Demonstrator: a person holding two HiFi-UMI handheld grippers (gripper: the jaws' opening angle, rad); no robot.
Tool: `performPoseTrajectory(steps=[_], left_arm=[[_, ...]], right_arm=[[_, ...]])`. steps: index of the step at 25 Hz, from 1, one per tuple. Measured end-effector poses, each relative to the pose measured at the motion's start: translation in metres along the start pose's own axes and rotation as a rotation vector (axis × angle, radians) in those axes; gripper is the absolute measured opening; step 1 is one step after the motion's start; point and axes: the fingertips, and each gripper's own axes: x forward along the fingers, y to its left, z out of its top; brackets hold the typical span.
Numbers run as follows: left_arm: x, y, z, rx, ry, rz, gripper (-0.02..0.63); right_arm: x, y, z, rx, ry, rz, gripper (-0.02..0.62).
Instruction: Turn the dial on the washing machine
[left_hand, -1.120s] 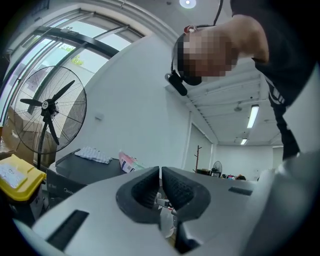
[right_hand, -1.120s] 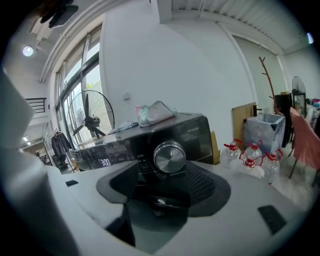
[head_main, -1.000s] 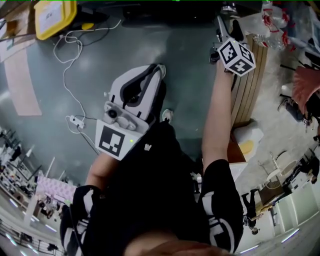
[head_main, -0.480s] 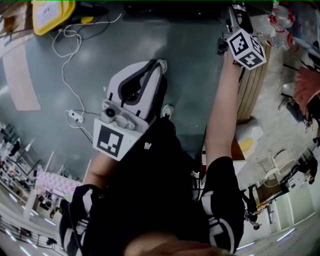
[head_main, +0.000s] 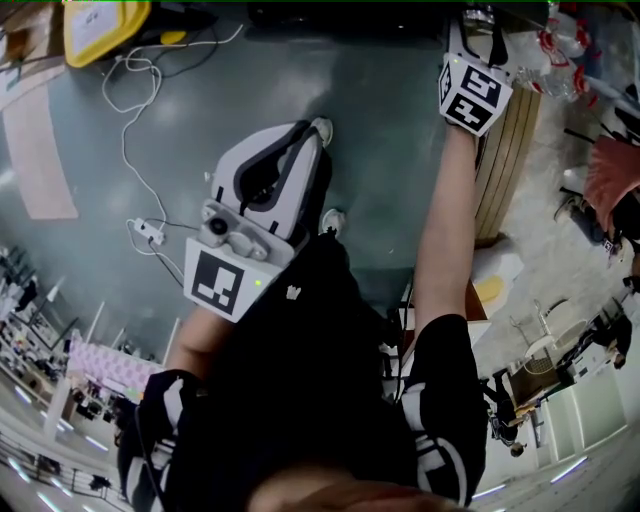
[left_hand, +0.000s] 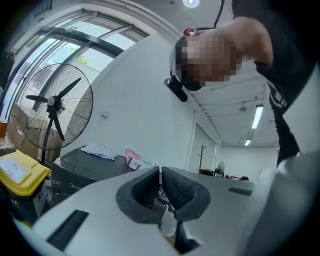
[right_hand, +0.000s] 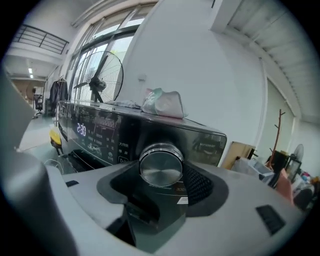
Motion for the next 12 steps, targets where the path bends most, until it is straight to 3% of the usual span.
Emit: performPoseTrajectory(steps=[7, 12], left_arm=[[-0.009, -0.004, 0.004, 0.009, -0.004, -0.005, 0.034], [-0.026, -0.029, 0.022, 0.026, -0.041, -0.016, 0.034]], right_arm=[[-0.009, 0.005, -0.006, 0.11, 0.027, 0.036, 0.321], [-0.06, 0.0, 0.001, 0.202, 0.006, 0.059, 0.314]])
